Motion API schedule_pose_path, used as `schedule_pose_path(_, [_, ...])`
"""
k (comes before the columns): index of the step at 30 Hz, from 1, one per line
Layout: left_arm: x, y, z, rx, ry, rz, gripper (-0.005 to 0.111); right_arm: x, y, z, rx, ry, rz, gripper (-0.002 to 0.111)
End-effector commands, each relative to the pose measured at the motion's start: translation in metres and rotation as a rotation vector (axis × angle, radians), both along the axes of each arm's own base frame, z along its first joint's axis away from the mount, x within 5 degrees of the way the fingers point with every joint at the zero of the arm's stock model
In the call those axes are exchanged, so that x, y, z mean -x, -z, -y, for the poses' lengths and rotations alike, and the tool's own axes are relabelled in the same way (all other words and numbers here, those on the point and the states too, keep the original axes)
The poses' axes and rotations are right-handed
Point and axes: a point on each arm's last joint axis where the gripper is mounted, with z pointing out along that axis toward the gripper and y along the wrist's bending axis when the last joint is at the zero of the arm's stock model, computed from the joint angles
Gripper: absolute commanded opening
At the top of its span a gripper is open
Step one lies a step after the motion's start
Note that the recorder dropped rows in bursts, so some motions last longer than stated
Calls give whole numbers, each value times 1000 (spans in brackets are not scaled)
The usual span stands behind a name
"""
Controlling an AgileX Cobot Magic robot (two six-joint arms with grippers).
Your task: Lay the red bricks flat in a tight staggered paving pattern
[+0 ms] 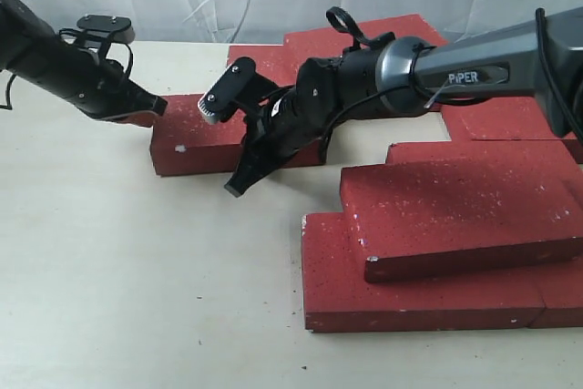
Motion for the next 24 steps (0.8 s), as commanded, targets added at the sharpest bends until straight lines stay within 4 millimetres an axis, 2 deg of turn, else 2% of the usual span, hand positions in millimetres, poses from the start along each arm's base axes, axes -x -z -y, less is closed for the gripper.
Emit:
schedule_pose_path(1, [-1,8,-2,-28,4,-7,0,5,-7,2,4,5,-53,-1])
schedule_pose_path(5, [-3,5,-10,-28,-18,6,0,16,-20,0,28,-39,-96,-1])
schedule_pose_path(8, [-3,1,-12,-20,-33,7,0,20,-35,6,87,-94,-73,-1])
schedule_pose_path(11, [-3,7,-10,-10,-39,-8,0,8,-45,29,120,-12,-65,-1])
schedule_pose_path(14, [-4,16,-10,-12,-42,-28,0,-16,-48,57,59,177,-68,-1])
schedule_pose_path(16, [-6,21,-11,-9,-65,-23,0,-29,-44,71,10,278,-73,-1])
schedule_pose_path(19, [-7,23,-9,22,-72,-15,0,-40,-31,86,14,326,-86,-1])
schedule_pose_path(24, [-8,22,-7,41,-62,2,0,-49,-13,97,33,353,-99,-1])
